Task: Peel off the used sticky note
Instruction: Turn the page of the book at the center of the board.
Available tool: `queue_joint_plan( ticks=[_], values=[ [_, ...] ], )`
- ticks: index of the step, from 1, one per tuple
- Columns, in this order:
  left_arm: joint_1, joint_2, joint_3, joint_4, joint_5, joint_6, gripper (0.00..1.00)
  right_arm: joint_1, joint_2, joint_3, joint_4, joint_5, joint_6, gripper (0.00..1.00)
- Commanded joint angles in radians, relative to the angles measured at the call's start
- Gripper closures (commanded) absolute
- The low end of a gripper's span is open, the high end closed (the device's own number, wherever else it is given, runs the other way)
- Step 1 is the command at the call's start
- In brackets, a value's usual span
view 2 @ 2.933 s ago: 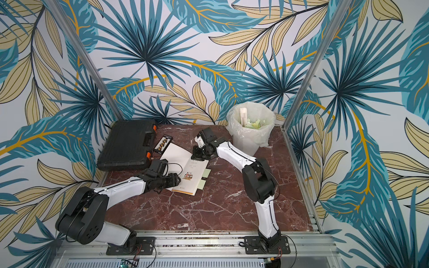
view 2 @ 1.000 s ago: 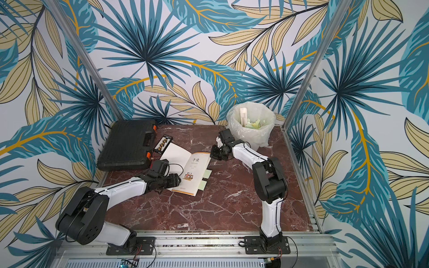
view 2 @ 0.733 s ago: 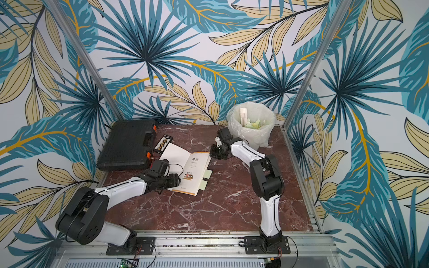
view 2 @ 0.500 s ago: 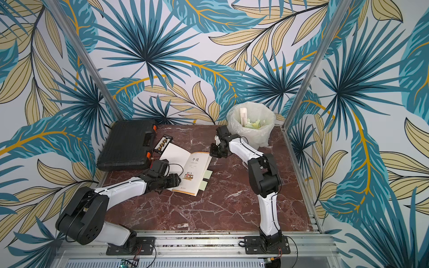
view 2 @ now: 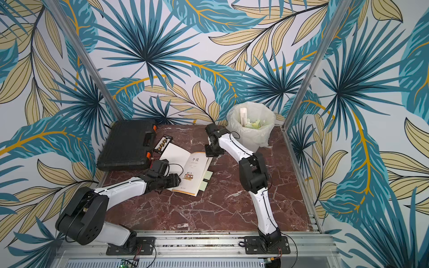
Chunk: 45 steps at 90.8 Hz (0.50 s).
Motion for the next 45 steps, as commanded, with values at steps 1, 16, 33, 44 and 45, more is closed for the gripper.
queue_joint_plan(
  ticks=[1,16,33,44,45],
  values=[
    [0.0,-0.008,0.005,-0.054,-0.018,0.006,0.31,0.023,0.041,0.06,-0.113,0.074,-0.055,1.0],
    [0.0,-0.008,0.008,-0.054,-0.018,0.008,0.31,0.048,0.064,0.106,-0.149,0.063,-0.069,1.0],
    [0.0,-0.008,0.013,-0.058,-0.018,0.008,0.31,0.062,0.047,0.102,-0.139,-0.028,-0.053,1.0],
    [0.0,-0.017,0.014,-0.062,-0.015,0.006,0.29,0.063,0.026,0.065,-0.092,-0.123,-0.021,1.0],
    [0.0,-0.018,0.014,-0.062,-0.014,0.007,0.29,0.063,0.026,0.061,-0.087,-0.132,-0.017,1.0]
  ],
)
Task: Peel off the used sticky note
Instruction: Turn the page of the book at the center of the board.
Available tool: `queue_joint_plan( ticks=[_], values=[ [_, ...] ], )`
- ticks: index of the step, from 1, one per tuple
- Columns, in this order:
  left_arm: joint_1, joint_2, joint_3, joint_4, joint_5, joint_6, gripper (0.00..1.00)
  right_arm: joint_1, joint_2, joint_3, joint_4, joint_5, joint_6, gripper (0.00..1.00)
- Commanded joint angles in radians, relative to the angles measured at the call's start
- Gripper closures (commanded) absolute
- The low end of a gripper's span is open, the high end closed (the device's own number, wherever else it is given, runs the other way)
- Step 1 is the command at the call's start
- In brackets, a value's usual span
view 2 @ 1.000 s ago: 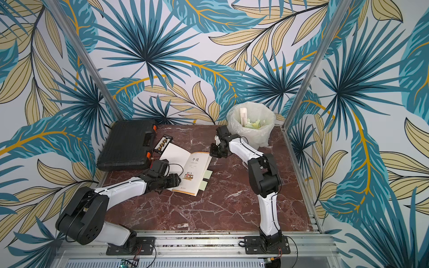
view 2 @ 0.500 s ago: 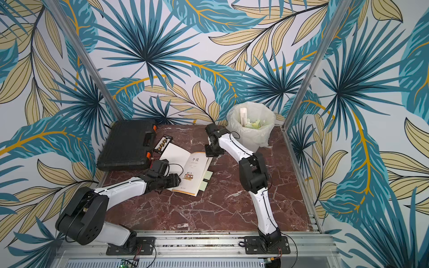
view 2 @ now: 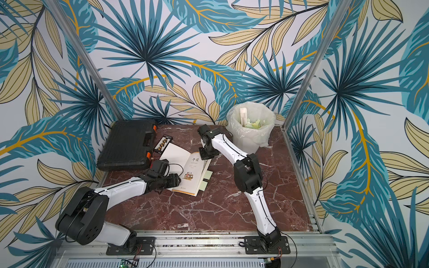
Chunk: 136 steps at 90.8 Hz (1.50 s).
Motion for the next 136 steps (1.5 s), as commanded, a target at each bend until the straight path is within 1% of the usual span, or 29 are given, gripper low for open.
queue_joint_plan(
  ticks=[1,20,22,44,63,83,97,105,118,129,136],
  values=[
    [0.0,-0.019,0.014,-0.062,-0.014,0.006,0.28,0.004,-0.021,-0.038,0.022,-0.121,0.032,1.0],
    [0.001,-0.082,0.02,-0.07,-0.002,0.002,0.22,0.004,-0.044,-0.136,0.165,-0.307,0.126,1.0],
    [0.001,-0.092,0.021,-0.091,0.001,0.002,0.21,0.003,-0.047,-0.148,0.186,-0.32,0.136,1.0],
    [0.008,-0.234,0.047,-0.15,0.052,-0.005,0.11,0.014,-0.074,-0.244,0.346,-0.412,0.226,1.0],
    [0.012,-0.36,0.091,-0.194,0.117,-0.01,0.09,0.028,-0.062,-0.247,0.424,-0.439,0.288,1.0],
    [0.015,-0.439,0.126,-0.242,0.163,0.01,0.08,0.034,-0.038,-0.193,0.449,-0.443,0.336,1.0],
    [0.012,-0.454,0.151,-0.271,0.259,0.024,0.08,0.038,-0.005,-0.12,0.415,-0.439,0.339,1.0],
    [-0.009,-0.454,0.162,-0.301,0.301,0.035,0.09,0.04,0.012,-0.082,0.397,-0.437,0.343,1.0],
    [-0.094,-0.454,0.181,-0.367,0.257,0.056,0.08,0.046,0.049,-0.019,0.365,-0.432,0.342,1.0],
    [-0.133,-0.453,0.168,-0.366,0.221,0.032,0.09,0.052,0.084,0.032,0.343,-0.431,0.345,1.0],
    [-0.146,-0.44,0.157,-0.366,0.17,0.019,0.09,0.057,0.111,0.073,0.328,-0.431,0.346,1.0]
  ],
)
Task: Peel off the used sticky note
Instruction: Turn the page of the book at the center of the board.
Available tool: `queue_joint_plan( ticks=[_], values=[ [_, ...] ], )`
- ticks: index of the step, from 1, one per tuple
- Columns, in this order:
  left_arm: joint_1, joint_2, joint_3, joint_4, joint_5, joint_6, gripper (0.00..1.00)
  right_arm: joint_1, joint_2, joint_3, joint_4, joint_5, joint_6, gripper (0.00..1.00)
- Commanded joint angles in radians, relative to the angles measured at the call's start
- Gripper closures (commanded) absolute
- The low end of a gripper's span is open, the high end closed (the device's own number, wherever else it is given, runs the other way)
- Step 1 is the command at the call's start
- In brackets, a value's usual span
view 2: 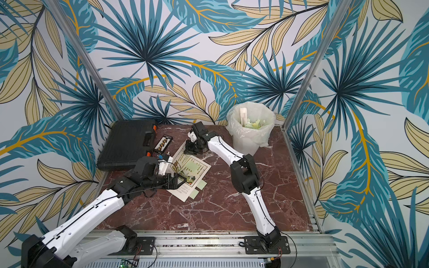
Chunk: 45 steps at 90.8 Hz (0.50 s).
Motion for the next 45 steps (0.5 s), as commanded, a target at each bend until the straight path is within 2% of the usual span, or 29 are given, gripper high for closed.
queue_joint_plan(
  ticks=[1,15,28,45],
  values=[
    [-0.014,0.002,0.009,-0.026,-0.075,-0.008,0.09,0.015,0.063,0.05,-0.06,-0.001,0.009,1.0],
    [-0.015,0.074,-0.009,0.014,-0.183,-0.027,0.09,0.023,0.132,0.153,-0.112,-0.001,0.004,1.0],
    [-0.015,0.182,-0.006,0.111,-0.172,-0.02,0.09,0.024,0.176,0.237,-0.14,0.007,0.008,1.0],
    [-0.014,0.373,0.032,0.199,-0.227,0.019,0.09,0.024,0.243,0.344,-0.189,0.002,0.011,1.0]
  ],
)
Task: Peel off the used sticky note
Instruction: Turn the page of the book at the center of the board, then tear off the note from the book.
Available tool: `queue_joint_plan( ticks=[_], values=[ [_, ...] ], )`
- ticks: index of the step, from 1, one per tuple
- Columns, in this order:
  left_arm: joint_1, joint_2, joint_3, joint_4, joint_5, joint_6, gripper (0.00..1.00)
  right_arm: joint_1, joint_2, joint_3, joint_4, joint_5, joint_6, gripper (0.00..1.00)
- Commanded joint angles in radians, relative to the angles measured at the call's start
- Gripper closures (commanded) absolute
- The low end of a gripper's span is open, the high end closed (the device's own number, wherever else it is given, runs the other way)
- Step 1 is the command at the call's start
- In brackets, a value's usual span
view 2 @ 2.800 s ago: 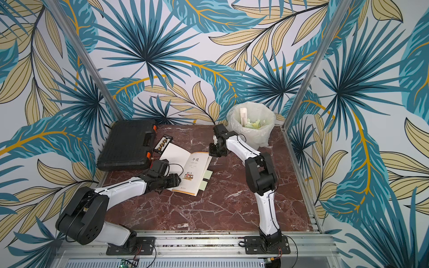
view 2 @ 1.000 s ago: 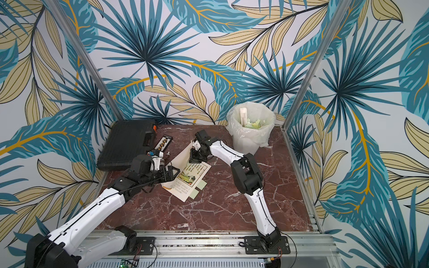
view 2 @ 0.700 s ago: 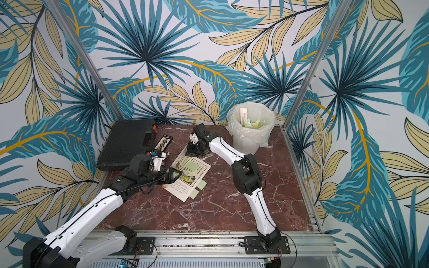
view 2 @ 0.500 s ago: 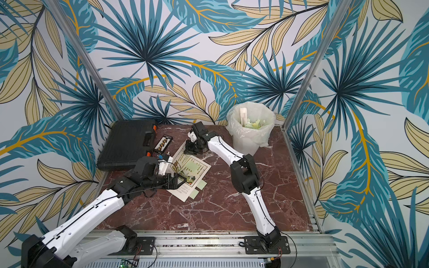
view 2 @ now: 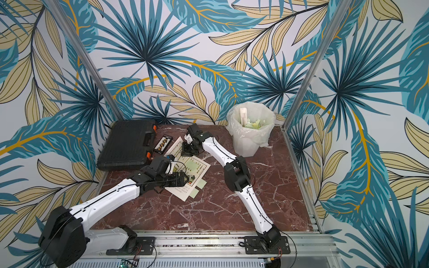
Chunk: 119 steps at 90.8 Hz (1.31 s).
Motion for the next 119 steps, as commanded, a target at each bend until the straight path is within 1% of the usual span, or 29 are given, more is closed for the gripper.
queue_joint_plan(
  ticks=[1,12,22,37,51,54,60,68,74,79,83,92,98,106,119],
  values=[
    [0.0,0.104,0.032,0.096,-0.056,0.031,0.09,0.005,0.043,0.053,-0.055,0.002,0.004,1.0],
    [0.045,0.215,0.028,0.192,-0.07,0.024,0.09,0.005,0.052,0.055,-0.064,0.006,-0.006,1.0],
    [0.1,0.266,0.026,0.233,-0.062,0.024,0.1,0.004,0.057,0.055,-0.086,0.012,-0.023,1.0],
    [0.129,0.228,0.0,0.272,-0.073,0.028,0.11,0.005,0.057,0.053,-0.119,0.029,-0.055,1.0],
    [0.153,0.191,-0.047,0.331,-0.091,-0.002,0.12,0.005,0.034,0.05,-0.17,0.097,-0.093,1.0],
    [0.162,0.19,-0.065,0.359,-0.082,-0.013,0.12,0.005,0.024,0.045,-0.179,0.117,-0.104,0.97],
    [0.179,0.195,-0.1,0.413,-0.048,-0.04,0.13,0.004,-0.003,0.018,-0.194,0.146,-0.118,0.88],
    [0.197,0.202,-0.143,0.479,-0.028,-0.071,0.13,0.001,-0.058,-0.067,-0.173,0.168,-0.119,0.79],
    [0.209,0.211,-0.165,0.508,-0.029,-0.097,0.13,-0.003,-0.121,-0.183,-0.102,0.169,-0.092,0.72],
    [0.214,0.215,-0.176,0.522,-0.038,-0.115,0.13,-0.007,-0.182,-0.306,0.003,0.166,-0.06,0.67],
    [0.216,0.218,-0.183,0.528,-0.046,-0.124,0.13,-0.011,-0.225,-0.391,0.073,0.164,-0.03,0.64],
    [0.219,0.213,-0.196,0.537,-0.063,-0.142,0.13,-0.015,-0.281,-0.518,0.186,0.133,0.033,0.58],
    [0.227,0.209,-0.208,0.554,-0.062,-0.154,0.13,-0.017,-0.303,-0.585,0.259,0.104,0.095,0.57],
    [0.238,0.214,-0.214,0.569,-0.051,-0.166,0.13,-0.023,-0.322,-0.671,0.403,0.058,0.191,0.56],
    [0.251,0.232,-0.221,0.596,-0.022,-0.18,0.13,-0.03,-0.329,-0.771,0.602,0.014,0.341,0.55]
  ],
)
